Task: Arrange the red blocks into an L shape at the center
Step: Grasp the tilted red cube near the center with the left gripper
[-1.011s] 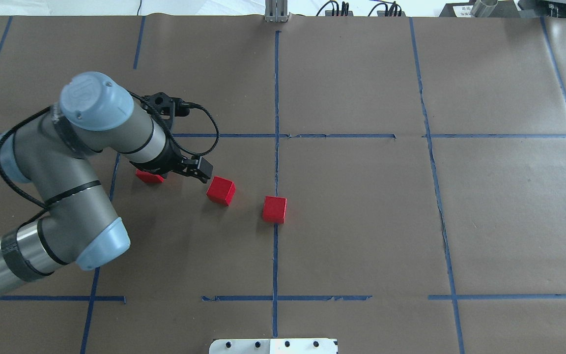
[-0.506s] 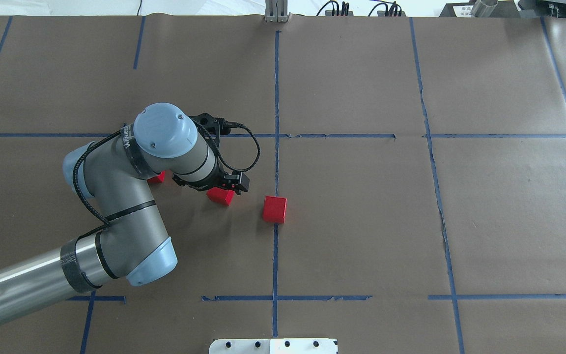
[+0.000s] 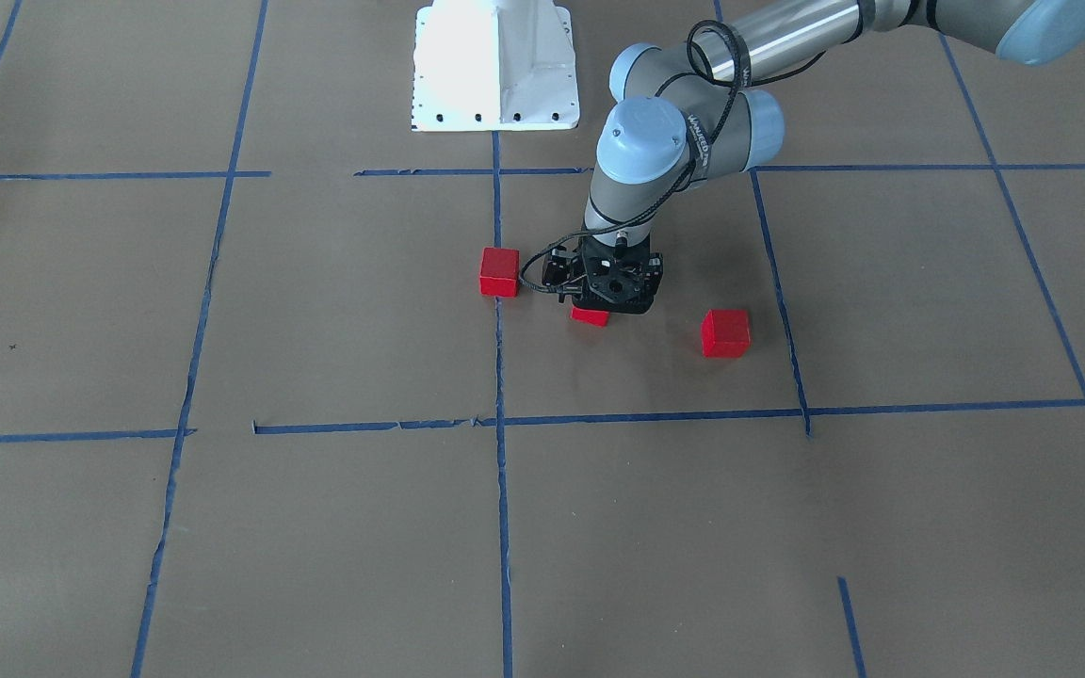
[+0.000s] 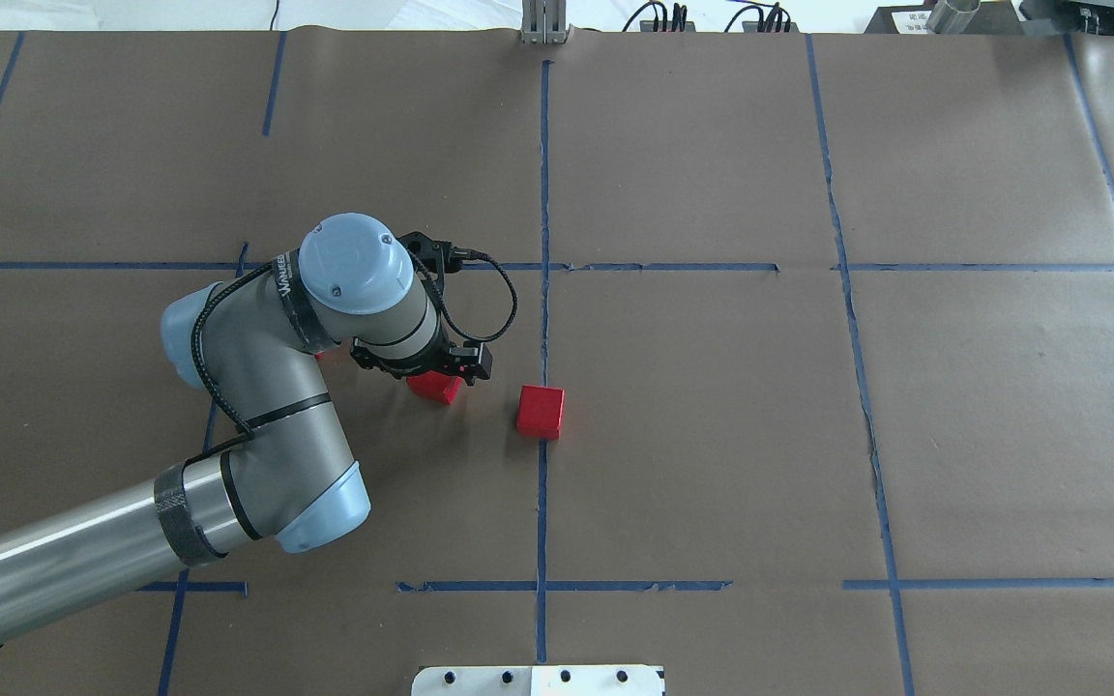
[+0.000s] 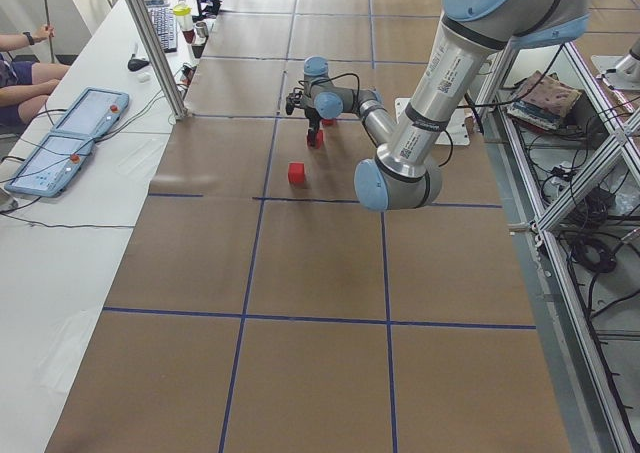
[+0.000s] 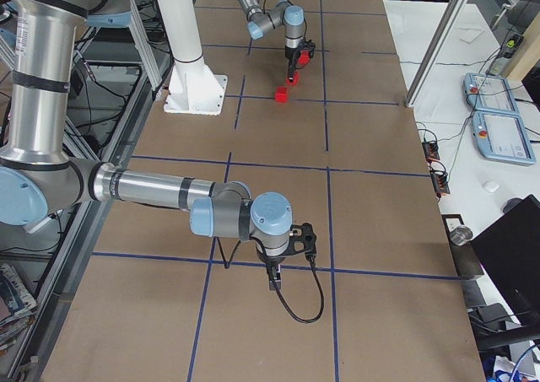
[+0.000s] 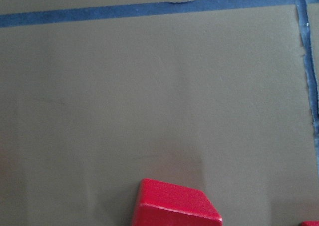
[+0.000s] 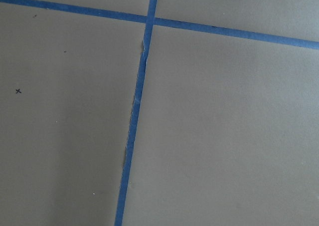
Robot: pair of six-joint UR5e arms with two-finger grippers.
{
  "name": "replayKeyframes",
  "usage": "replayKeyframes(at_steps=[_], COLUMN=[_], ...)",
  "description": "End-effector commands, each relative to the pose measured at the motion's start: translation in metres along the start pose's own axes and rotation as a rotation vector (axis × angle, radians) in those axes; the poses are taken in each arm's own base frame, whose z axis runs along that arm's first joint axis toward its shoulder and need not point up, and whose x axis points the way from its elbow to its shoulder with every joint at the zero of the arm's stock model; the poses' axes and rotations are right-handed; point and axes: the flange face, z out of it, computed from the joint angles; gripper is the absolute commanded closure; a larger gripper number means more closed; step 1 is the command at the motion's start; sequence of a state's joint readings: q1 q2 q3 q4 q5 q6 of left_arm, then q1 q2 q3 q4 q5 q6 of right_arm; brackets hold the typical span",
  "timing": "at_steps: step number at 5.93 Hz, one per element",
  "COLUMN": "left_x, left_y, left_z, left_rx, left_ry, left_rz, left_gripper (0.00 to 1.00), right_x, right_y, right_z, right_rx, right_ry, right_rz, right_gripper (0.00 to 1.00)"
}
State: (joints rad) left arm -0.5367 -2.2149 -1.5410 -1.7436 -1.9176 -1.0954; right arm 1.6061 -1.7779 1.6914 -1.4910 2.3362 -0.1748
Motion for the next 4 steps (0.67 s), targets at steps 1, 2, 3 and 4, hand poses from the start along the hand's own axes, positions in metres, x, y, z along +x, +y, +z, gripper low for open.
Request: replayKeyframes(at_steps=[1, 2, 3, 4], left_x=[0.001, 0.007, 0.010, 0.014], left_y=[0.001, -0.002, -0.003, -0.007], left_z=[0.007, 0.005, 0.004, -0.002], left_rx=[-0.007, -0.005, -0.004, 0.003], left_ry=[-0.007, -0.004, -0.001, 0.006], left_rz=[0.004, 0.006, 0.009, 0.009], left_gripper=[0.20, 0.35, 0.53, 0.59], right_x=[0.000, 0.000, 0.000, 0.000], right_y=[0.000, 0.000, 0.000, 0.000], right_z=[0.000, 0.000, 0.000, 0.000], right_rx=[-0.001, -0.001, -0.001, -0.001], right_ry=[0.001, 0.000, 0.000, 0.000], right_rz=[0.001, 0.001, 0.001, 0.001], right_gripper=[0.00, 0.00, 0.00, 0.00])
